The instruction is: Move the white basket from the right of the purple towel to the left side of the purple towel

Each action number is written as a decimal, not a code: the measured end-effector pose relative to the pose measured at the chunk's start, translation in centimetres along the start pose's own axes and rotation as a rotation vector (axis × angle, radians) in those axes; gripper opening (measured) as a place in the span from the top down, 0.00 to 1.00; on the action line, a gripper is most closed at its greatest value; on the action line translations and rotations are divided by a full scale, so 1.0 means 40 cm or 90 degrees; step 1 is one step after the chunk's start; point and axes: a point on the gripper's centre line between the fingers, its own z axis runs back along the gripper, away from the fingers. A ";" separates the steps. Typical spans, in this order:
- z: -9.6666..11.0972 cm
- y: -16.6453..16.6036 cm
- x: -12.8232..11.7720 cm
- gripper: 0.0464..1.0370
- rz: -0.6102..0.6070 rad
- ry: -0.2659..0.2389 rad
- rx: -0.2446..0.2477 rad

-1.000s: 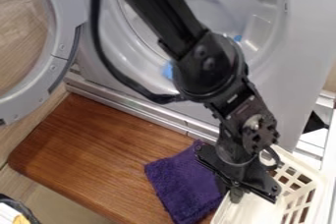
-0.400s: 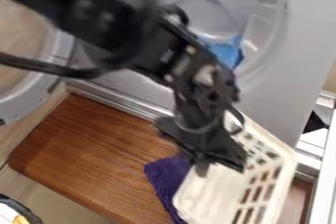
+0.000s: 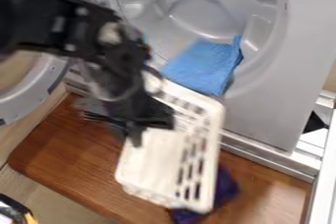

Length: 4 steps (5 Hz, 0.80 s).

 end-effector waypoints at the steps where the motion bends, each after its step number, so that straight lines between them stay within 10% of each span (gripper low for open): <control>1: -0.012 0.108 0.011 0.96 0.127 -0.003 0.036; 4: -0.101 0.278 -0.007 0.96 0.302 0.042 0.105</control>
